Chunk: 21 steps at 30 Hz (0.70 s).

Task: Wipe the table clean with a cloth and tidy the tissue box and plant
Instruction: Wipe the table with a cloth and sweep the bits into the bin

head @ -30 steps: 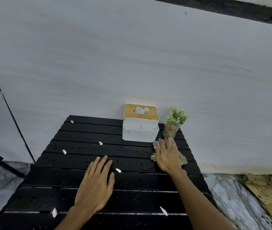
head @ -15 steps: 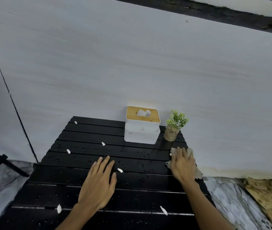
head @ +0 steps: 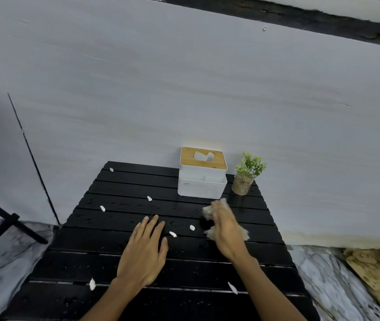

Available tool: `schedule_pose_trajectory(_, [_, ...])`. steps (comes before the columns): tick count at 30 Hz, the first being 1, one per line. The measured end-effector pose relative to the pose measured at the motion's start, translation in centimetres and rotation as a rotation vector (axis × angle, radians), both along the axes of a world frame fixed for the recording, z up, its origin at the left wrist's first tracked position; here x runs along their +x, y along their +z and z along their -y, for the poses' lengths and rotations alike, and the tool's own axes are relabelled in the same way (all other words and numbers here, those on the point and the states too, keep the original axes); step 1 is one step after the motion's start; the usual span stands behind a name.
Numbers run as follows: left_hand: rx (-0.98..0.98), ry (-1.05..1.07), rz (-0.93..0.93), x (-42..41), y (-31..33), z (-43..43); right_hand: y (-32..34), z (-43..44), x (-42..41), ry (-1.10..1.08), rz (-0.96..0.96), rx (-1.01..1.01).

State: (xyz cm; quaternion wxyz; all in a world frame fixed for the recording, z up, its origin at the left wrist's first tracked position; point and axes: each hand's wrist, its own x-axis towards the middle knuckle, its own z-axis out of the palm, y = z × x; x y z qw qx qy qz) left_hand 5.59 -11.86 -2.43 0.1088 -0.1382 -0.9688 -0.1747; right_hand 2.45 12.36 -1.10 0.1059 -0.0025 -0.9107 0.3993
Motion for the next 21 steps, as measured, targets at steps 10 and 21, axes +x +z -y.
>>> schedule_pose_trajectory(10, [0.016,0.005,0.009,-0.1,0.0,-0.1,-2.0,2.2,-4.7,-0.283,0.108,0.471])
schedule_pose_trajectory(21, [0.027,-0.027,-0.005,-0.3,-0.2,0.3,-2.7,1.3,-2.1,-0.127,-0.104,0.551])
